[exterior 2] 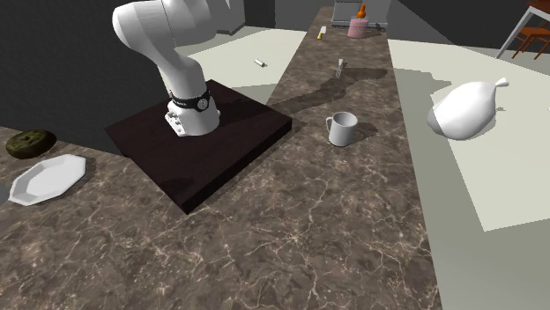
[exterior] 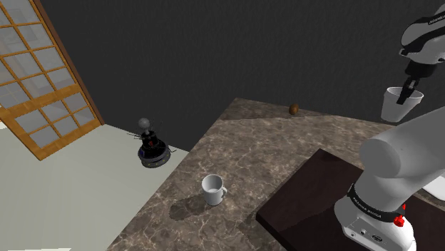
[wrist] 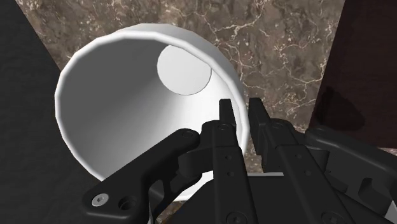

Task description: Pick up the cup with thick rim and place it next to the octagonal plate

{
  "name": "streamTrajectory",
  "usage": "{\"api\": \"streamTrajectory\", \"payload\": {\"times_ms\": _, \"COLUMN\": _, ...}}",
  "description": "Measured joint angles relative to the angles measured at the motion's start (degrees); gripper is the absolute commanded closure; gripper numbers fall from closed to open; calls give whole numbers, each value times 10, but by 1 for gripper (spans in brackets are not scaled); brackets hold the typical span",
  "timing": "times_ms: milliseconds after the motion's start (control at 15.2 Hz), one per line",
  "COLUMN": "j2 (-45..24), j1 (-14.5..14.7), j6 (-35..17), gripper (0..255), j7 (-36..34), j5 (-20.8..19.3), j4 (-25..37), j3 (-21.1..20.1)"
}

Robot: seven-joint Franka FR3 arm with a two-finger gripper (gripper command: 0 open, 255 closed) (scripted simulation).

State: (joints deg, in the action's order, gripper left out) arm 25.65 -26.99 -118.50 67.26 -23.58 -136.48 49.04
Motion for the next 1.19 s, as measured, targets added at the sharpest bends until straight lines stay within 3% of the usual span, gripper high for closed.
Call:
{"api": "streamTrajectory", "payload": {"times_ms": 660, "j2": -54, "j1": 19, "j6": -92, "gripper": 255, "j7": 19, "j5": 10, "j4": -39, "j3": 51}}
{"api": "streamTrajectory", "payload": {"times_ms": 1188, "j2": -114, "j1": 48, "j6": -174, "gripper": 255, "j7": 44, "j5": 40, "j4": -68, "j3": 97}}
